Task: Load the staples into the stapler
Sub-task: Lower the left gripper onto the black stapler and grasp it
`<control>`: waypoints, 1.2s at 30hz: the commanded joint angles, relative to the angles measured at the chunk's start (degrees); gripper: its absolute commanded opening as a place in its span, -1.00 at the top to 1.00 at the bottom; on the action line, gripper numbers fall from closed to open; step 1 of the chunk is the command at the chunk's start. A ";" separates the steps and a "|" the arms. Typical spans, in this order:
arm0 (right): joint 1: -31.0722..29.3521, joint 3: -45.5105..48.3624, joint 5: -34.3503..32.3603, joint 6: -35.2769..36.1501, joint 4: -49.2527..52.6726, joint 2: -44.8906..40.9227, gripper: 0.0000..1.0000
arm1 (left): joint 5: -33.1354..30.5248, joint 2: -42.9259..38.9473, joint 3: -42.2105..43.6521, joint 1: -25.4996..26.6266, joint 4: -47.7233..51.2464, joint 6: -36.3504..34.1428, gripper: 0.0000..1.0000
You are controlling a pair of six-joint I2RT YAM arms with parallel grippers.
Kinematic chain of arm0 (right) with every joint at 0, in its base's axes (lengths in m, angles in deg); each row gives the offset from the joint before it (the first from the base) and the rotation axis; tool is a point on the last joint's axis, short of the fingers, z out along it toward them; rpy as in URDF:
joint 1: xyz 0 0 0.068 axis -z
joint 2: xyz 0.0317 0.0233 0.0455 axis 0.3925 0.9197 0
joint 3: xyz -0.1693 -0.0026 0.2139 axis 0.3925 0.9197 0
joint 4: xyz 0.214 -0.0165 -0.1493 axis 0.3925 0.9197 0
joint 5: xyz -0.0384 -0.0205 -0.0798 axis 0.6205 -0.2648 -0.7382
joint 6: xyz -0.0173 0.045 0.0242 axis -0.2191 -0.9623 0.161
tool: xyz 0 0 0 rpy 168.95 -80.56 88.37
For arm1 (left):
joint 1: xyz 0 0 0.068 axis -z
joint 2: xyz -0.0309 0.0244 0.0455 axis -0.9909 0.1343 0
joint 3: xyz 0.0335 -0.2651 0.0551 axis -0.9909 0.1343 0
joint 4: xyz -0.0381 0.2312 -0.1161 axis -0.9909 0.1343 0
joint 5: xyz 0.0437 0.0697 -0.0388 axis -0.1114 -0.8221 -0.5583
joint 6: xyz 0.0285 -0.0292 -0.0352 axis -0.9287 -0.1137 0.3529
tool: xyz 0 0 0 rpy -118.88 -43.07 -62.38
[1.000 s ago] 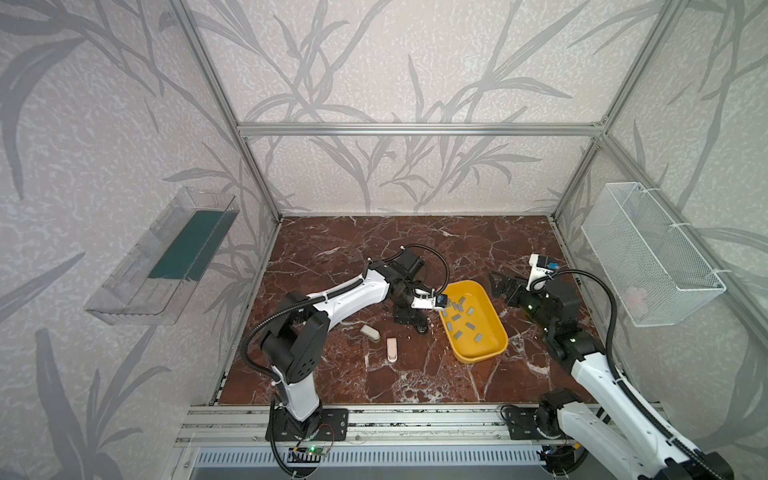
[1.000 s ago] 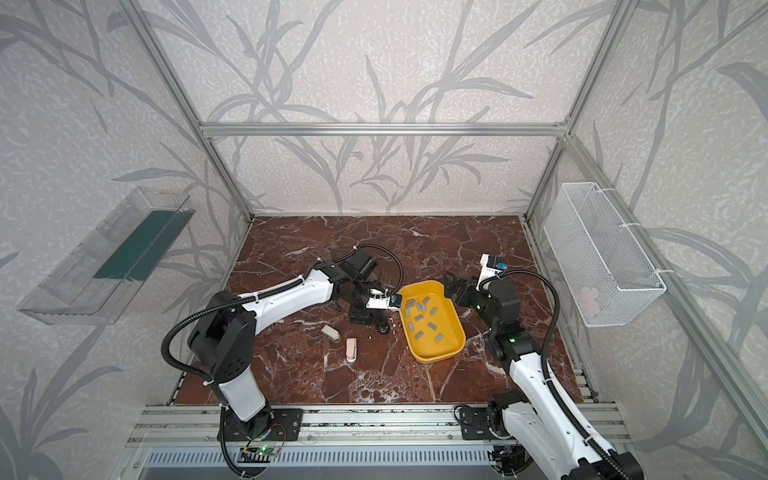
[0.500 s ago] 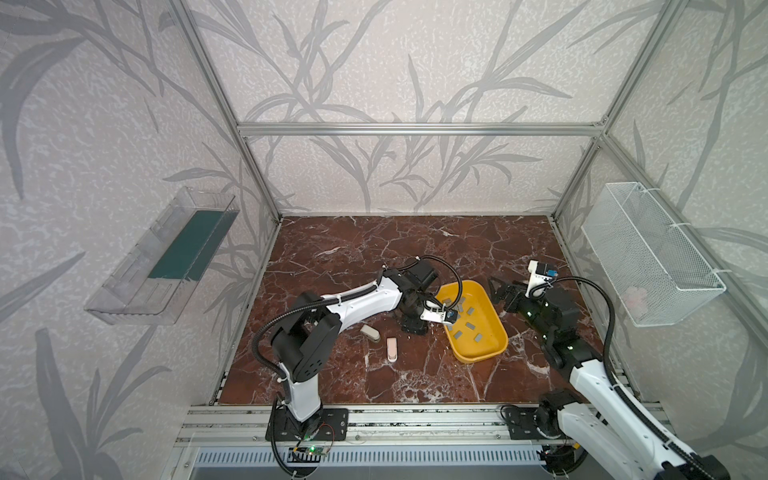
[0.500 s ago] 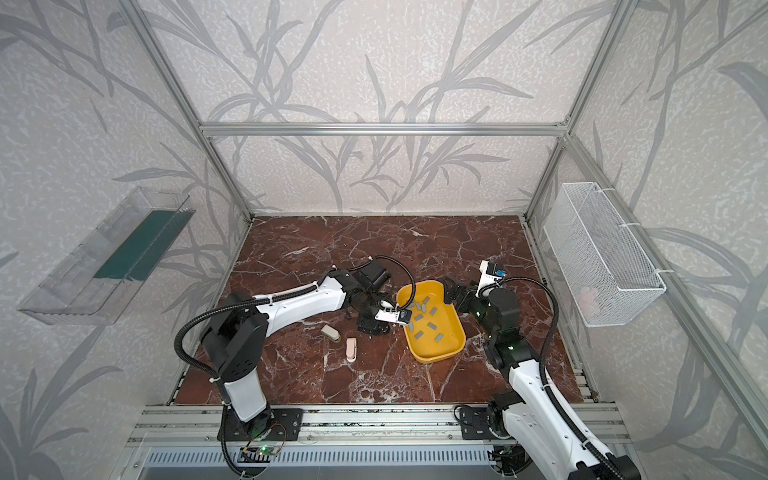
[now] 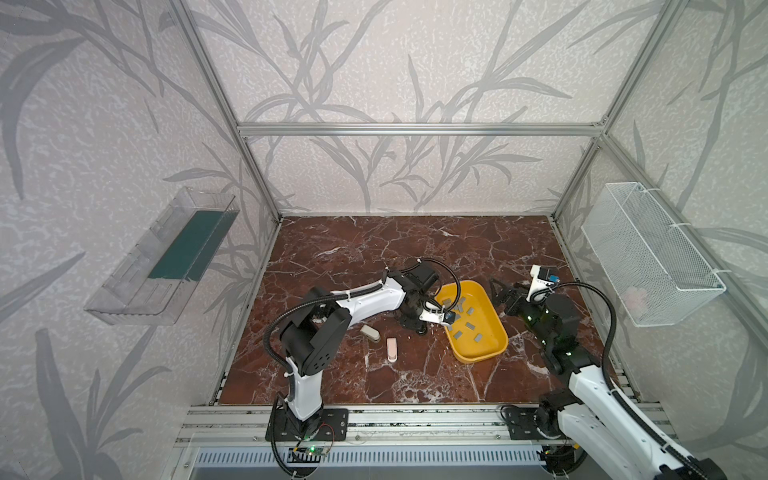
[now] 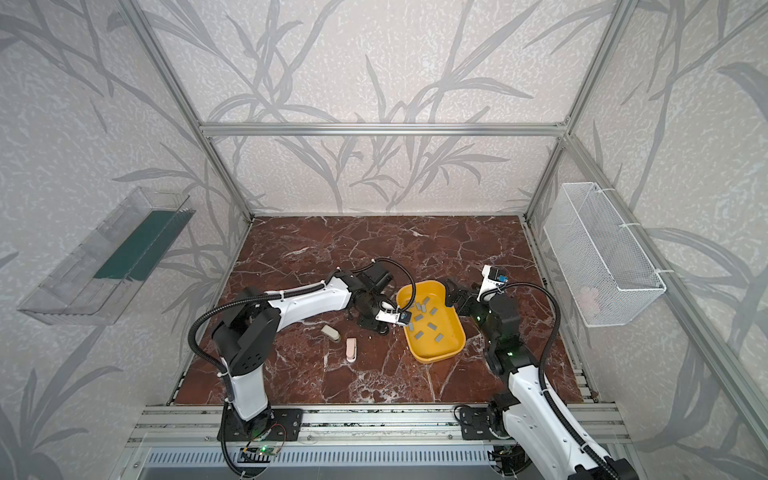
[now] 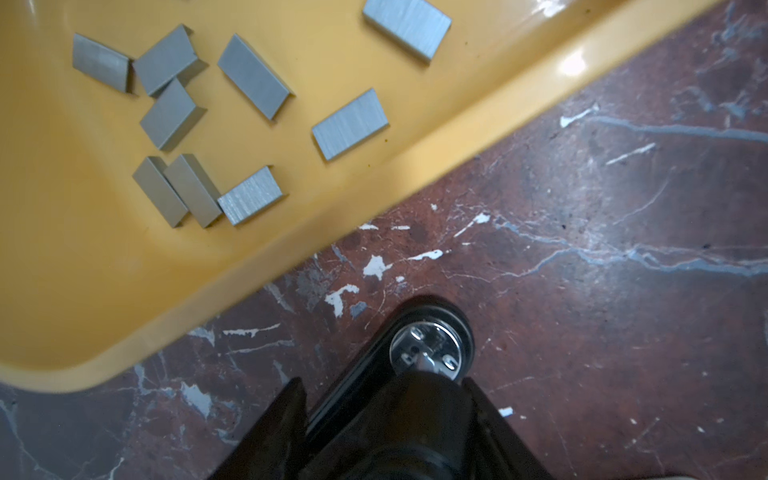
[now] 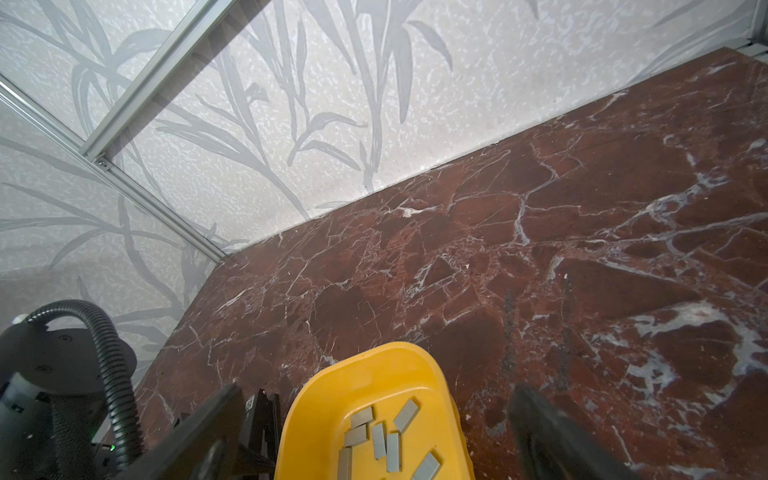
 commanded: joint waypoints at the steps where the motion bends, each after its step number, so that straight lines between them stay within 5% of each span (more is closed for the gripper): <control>1: -0.03 1.53 -1.27 -1.01 -4.39 -1.85 -0.98 | -0.07 1.30 -1.61 0.05 1.58 -0.84 -0.05; 13: -0.08 0.39 1.91 -2.48 -6.49 2.09 -0.98 | 0.50 1.95 -2.21 0.02 2.49 -0.85 0.35; 20: -0.12 0.10 1.77 -2.06 -5.89 2.07 -0.98 | -0.54 0.99 -1.49 -0.33 2.01 -3.06 0.04; 31: -0.08 -0.30 1.47 -1.84 -5.01 2.06 -0.98 | -0.04 -1.02 -0.80 -2.58 2.36 -3.78 0.09; 36: -0.08 -0.35 1.34 -1.66 -4.85 2.21 -0.98 | 2.07 -1.74 -1.19 -2.59 4.32 -4.48 0.34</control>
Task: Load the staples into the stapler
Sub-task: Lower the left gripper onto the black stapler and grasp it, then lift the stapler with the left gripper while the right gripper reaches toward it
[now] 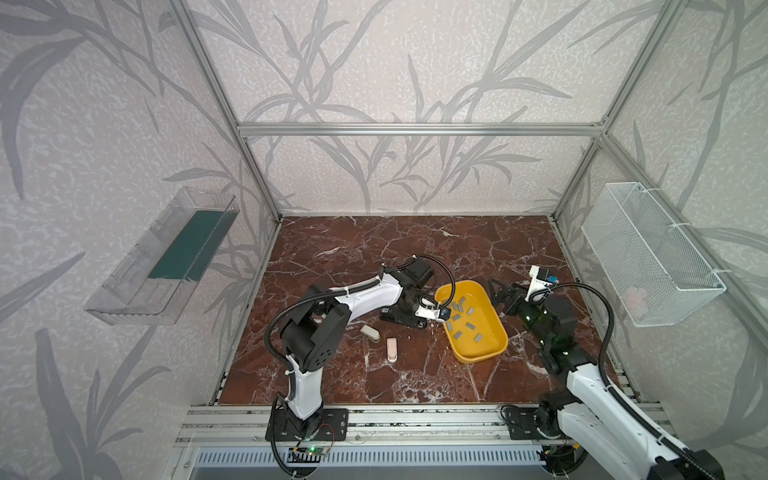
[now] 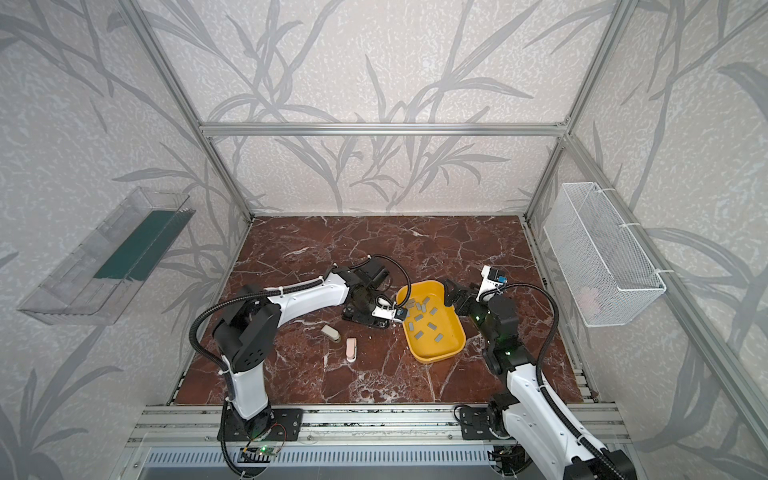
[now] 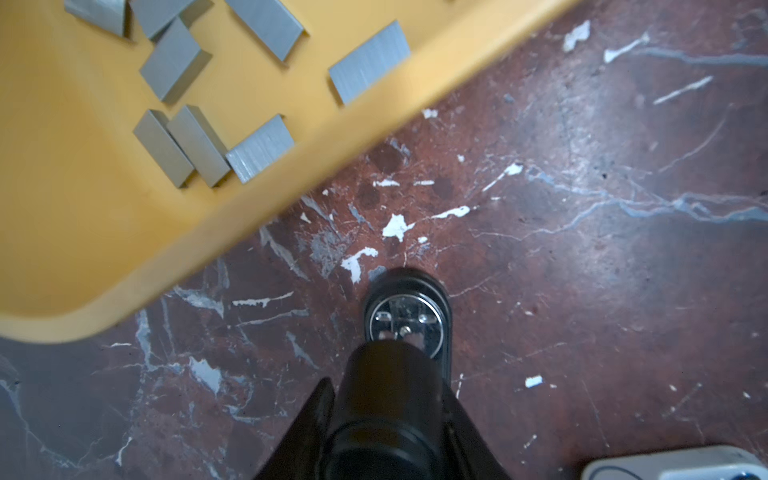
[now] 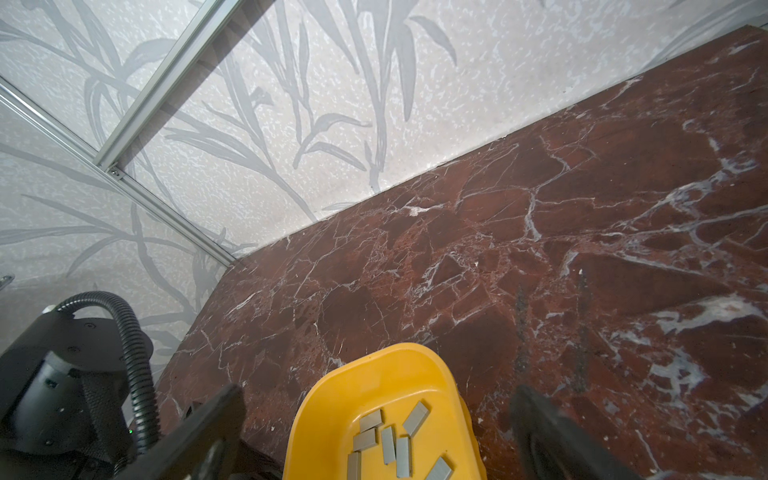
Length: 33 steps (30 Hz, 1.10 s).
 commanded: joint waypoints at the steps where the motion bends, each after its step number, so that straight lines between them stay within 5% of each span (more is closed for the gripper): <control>1: -0.08 -1.54 -0.01 0.45 -0.76 -0.04 -0.98 | 2.47 -2.36 -0.30 -0.07 3.25 -2.04 0.43; 6: -0.08 -2.21 0.51 0.27 -1.29 1.86 -0.98 | 4.68 -3.62 -1.01 -0.54 4.74 -1.85 0.98; 16: -0.08 -3.03 -1.88 -2.81 -1.96 4.51 -0.91 | 0.06 -14.12 -1.66 -2.80 -3.93 8.63 1.00; 20: 2.74 1.27 -6.61 -20.01 0.19 -0.10 -0.83 | -3.49 -19.23 0.26 -2.79 -9.85 13.09 1.00; 22: 5.24 6.76 -3.51 -23.43 -9.13 -3.39 -0.74 | -3.89 -22.04 1.94 -2.72 -12.72 14.94 1.00; 27: 3.27 -7.48 5.68 -17.58 13.66 -6.28 -0.53 | -0.43 -28.69 6.56 -2.07 -19.17 17.43 1.00; 33: -10.06 -14.03 3.01 -5.20 17.58 2.07 -0.35 | 3.48 -29.96 8.02 -0.54 -19.67 17.72 1.00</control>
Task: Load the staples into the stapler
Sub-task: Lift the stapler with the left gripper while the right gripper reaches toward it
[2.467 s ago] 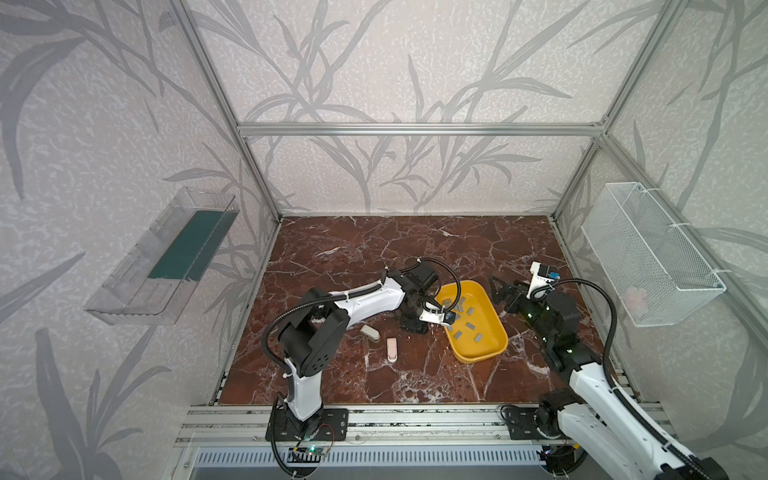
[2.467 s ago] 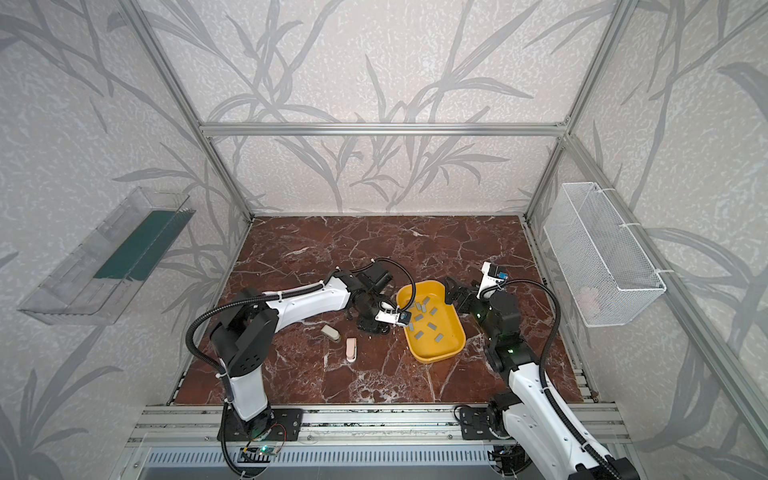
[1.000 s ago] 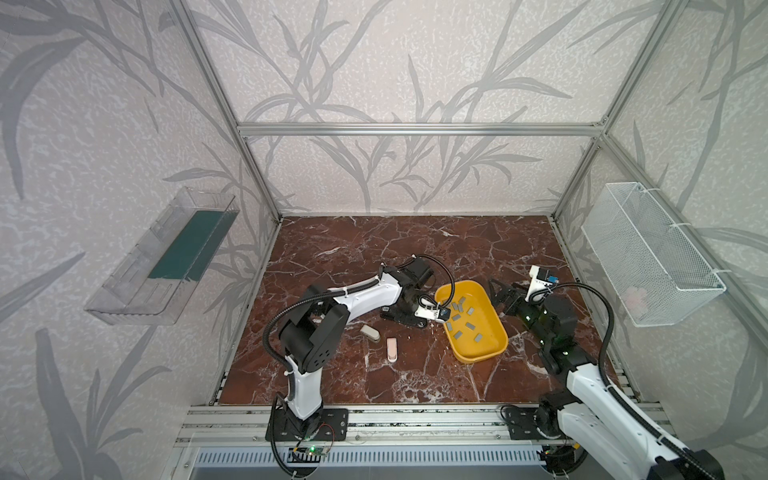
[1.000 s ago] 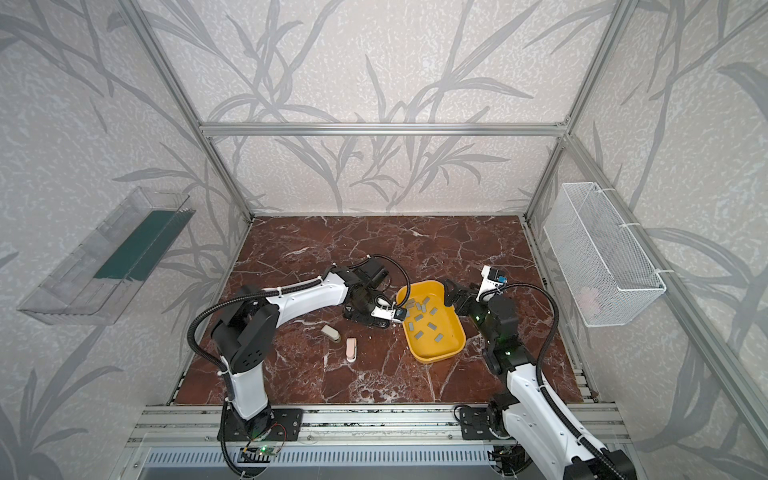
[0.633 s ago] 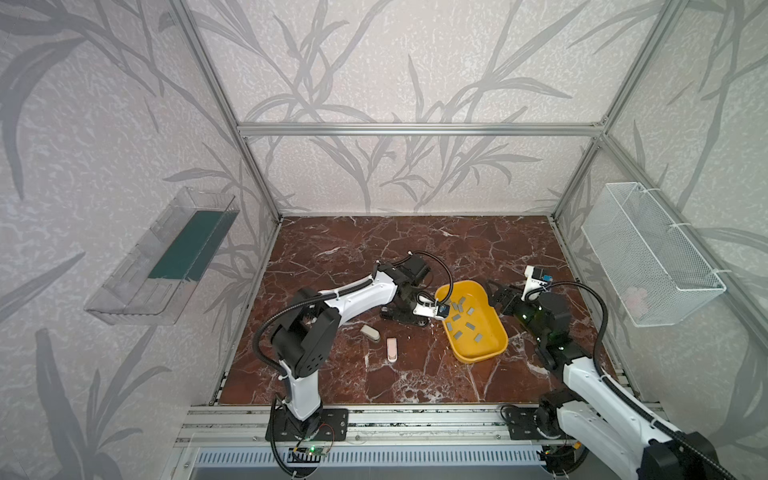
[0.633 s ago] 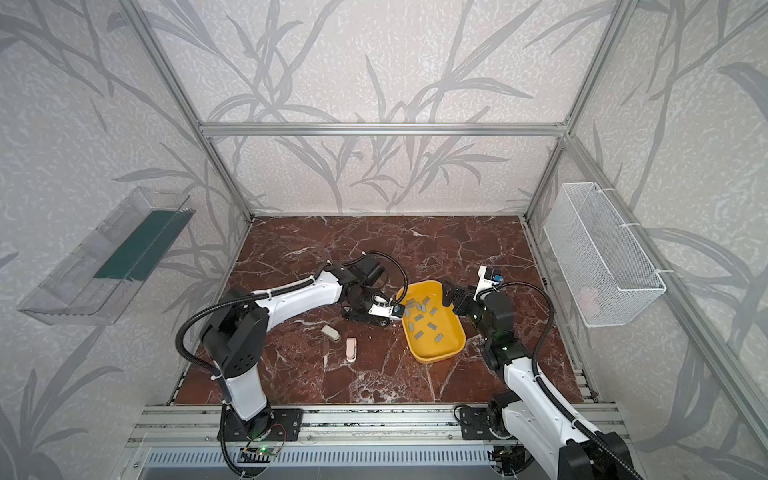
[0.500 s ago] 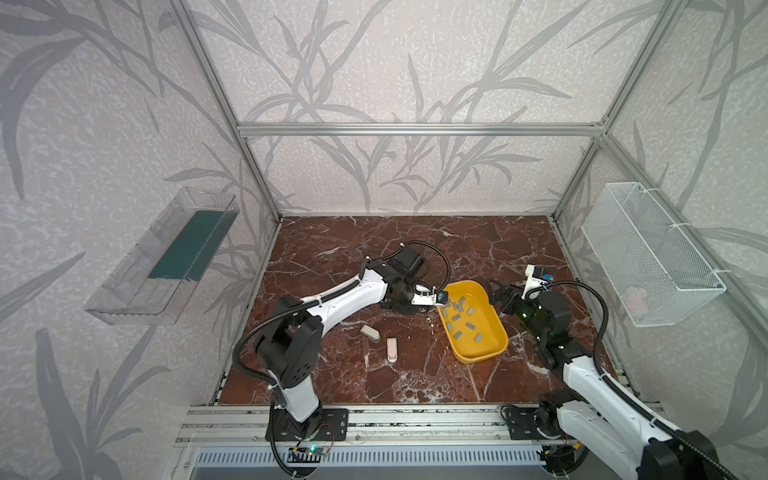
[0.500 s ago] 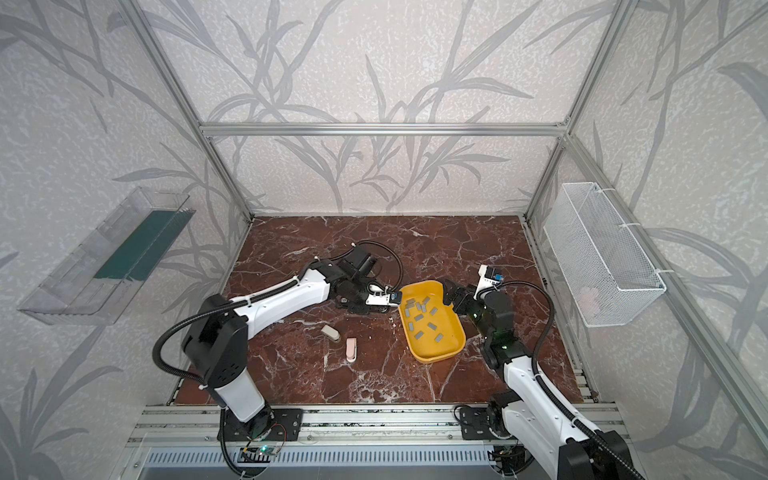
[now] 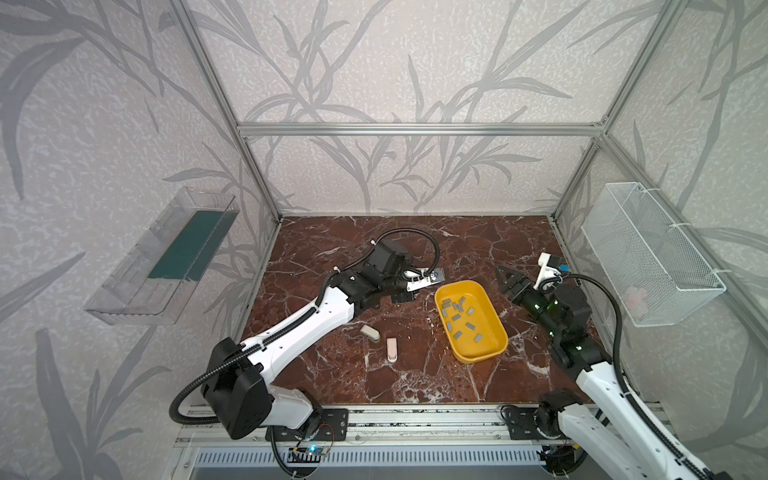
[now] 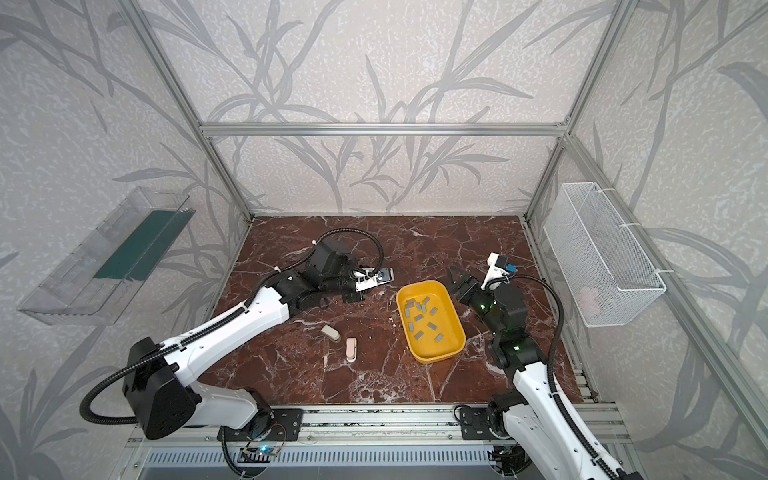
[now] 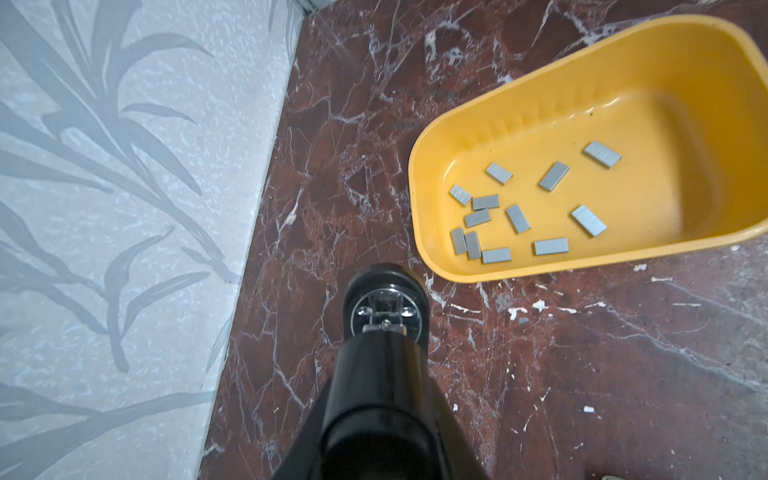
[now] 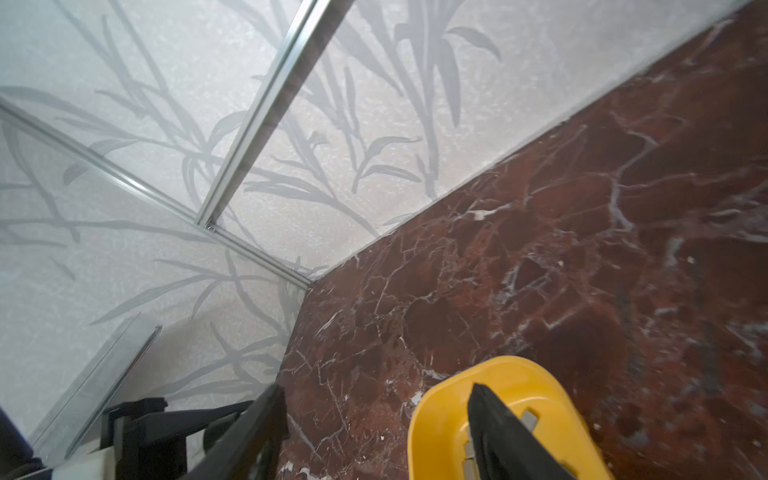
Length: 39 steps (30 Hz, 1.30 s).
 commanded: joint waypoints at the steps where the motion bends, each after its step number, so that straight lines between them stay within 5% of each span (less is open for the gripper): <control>1: -7.12 0.14 -1.30 8.40 3.59 3.94 -0.33 | 2.97 -1.32 0.98 1.11 -3.57 -0.47 1.00; 7: -11.38 4.40 -1.02 9.61 -4.63 3.95 -0.19 | 3.68 0.19 1.55 2.13 -2.74 -2.94 1.00; 13: -12.87 5.67 1.47 9.25 -9.07 6.03 0.22 | 4.18 0.20 2.24 3.20 -1.72 -5.45 1.00; 31: -18.70 2.75 9.39 9.20 -17.93 19.41 0.30 | 5.51 0.33 3.54 4.92 -0.98 -8.74 1.00; 39: -18.74 4.17 8.55 4.93 -21.31 22.39 0.75 | 5.83 -0.91 5.37 5.57 -2.68 -10.25 1.00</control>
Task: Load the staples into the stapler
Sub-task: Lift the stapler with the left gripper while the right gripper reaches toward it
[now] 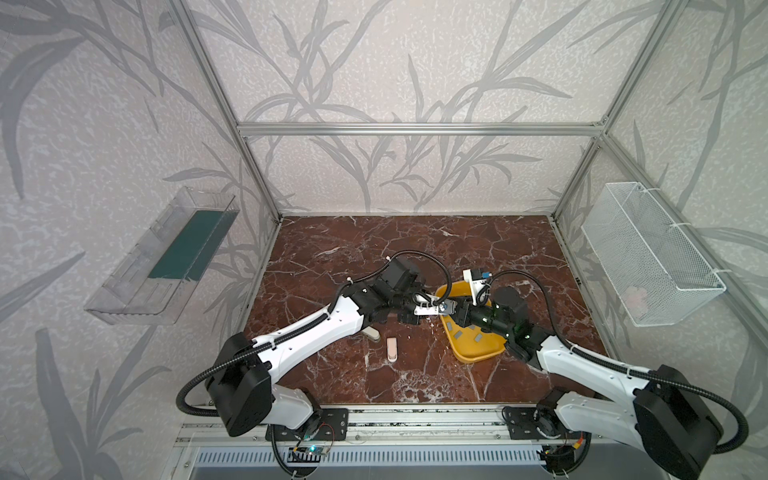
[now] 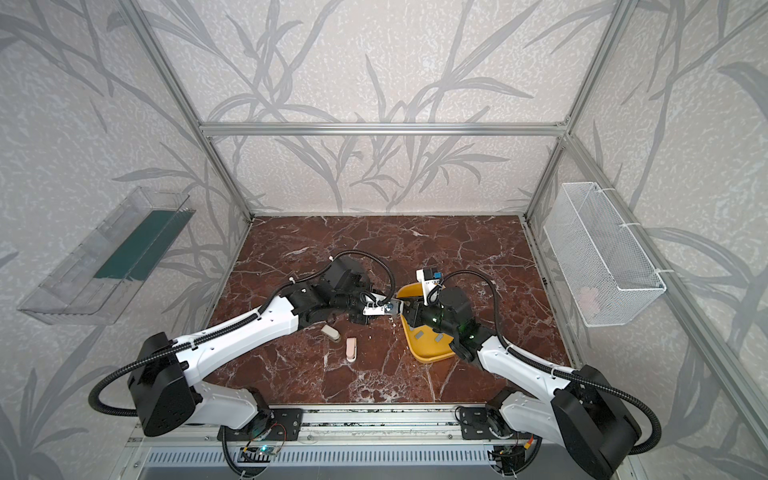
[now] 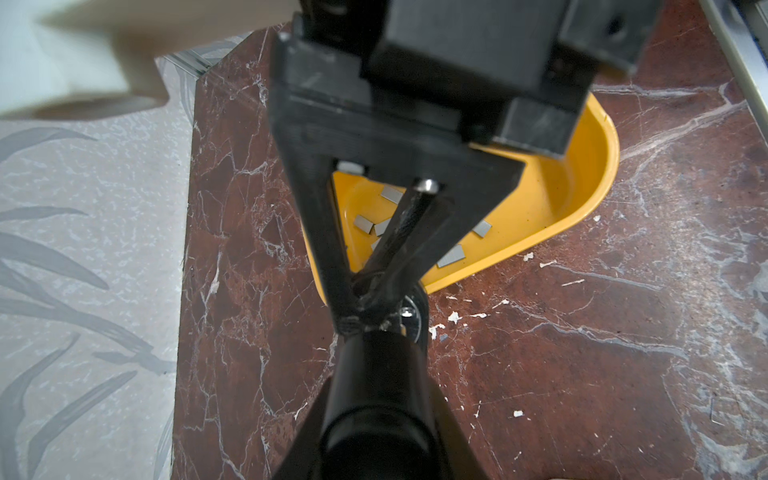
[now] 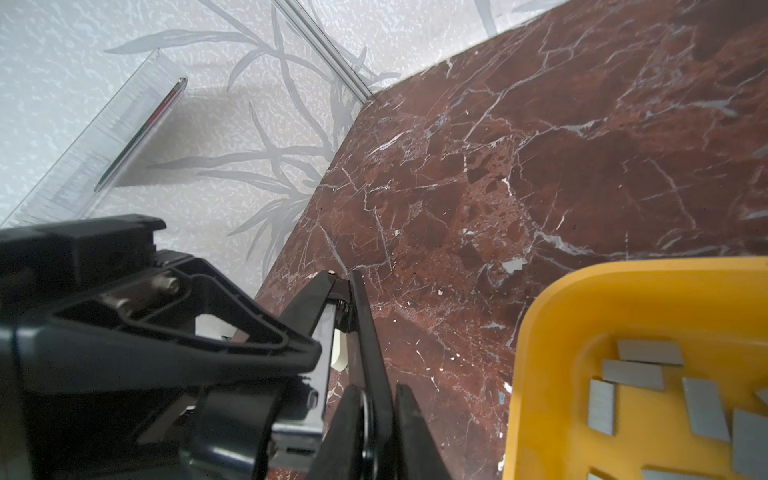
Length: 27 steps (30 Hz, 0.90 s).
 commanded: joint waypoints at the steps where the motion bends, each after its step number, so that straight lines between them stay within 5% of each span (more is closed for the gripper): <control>1: -0.29 0.01 -0.19 -1.70 -4.47 0.62 0.79 | 0.49 -1.74 0.02 0.26 -3.00 -1.87 1.00; 6: -0.30 0.90 -0.93 -3.22 -5.55 1.32 0.99 | -0.30 -1.91 0.01 0.30 -3.76 -1.05 1.00; 13: -0.33 1.34 -1.75 -4.44 -6.20 2.69 1.00 | -1.66 -2.76 -0.51 0.08 -4.53 0.76 1.00; 19: -0.33 0.99 -6.26 -3.64 -1.08 2.42 1.00 | 11.13 -6.99 -0.52 -3.30 0.16 -1.10 1.00; 27: -0.29 0.82 -8.95 -2.84 1.12 2.52 1.00 | 17.79 -11.12 0.32 -8.16 -0.70 -0.30 1.00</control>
